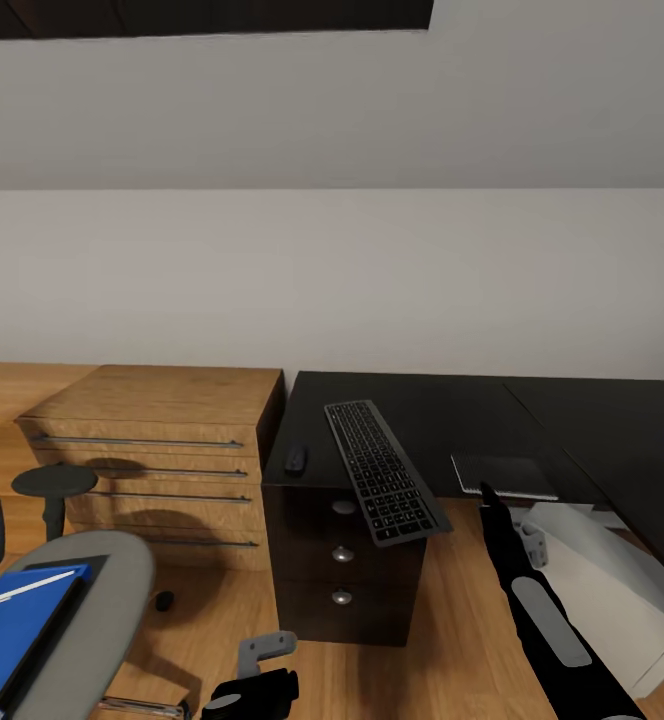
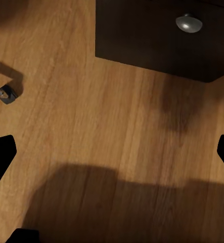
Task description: In the bedroom, organize the workspace by keeping the computer under the desk, ensuring the monitor is on the desk, placing the keyboard on the desk next to the monitor, placing the mouse on the desk next to the keyboard, moving the folder from the swivel chair onto the desk next to the mouse, stacking the notebook on top of the folder with the pen on top of the notebook, and positioning the swivel chair next to the desk.
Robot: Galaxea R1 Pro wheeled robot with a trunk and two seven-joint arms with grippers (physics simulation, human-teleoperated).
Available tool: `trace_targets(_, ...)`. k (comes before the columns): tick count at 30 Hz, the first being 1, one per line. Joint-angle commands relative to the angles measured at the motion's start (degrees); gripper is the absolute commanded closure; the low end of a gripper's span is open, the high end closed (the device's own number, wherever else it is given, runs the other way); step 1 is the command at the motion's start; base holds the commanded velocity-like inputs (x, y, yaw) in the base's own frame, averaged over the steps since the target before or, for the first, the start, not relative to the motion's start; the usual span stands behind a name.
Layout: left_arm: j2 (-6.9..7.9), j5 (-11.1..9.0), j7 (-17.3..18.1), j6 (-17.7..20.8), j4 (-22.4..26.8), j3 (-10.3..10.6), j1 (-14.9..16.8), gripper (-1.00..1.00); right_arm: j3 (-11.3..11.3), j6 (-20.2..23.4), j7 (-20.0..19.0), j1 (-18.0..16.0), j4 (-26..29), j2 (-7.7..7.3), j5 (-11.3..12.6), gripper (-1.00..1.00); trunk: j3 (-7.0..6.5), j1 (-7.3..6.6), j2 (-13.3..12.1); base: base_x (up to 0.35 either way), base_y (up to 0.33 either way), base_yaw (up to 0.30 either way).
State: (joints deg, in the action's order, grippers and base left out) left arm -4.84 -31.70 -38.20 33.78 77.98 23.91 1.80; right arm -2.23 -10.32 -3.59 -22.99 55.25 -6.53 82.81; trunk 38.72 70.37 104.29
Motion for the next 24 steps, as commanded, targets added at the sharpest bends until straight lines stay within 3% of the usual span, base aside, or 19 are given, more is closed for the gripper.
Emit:
trace_targets(1, 0.01, -0.6, -0.6, 0.1, 0.1, 0.1, 0.0, -1.00, -0.2, -0.4, -0.3, 0.0, 0.0, -0.07, 0.6, -1.00, 0.06, -0.01, 0.0, -0.031, 0.000, 0.000)
trace_targets(16, 0.08, -0.6, -0.7, 0.1, -0.1, -0.2, 0.0, -1.00, -0.3, -0.4, -0.4, 0.0, -0.1, -0.07, 0.5, -1.00, 0.06, -0.01, 0.0, -0.237, -0.049, 0.000)
trace_targets(24, 0.18, -0.5, -0.6, 0.0, -0.3, -0.4, 0.0, -1.00, -0.5, -0.5, -0.4, 0.0, -3.6, 0.08, 0.4, -1.00, -0.30, -0.45, -0.8, -0.062, -0.019, 0.000)
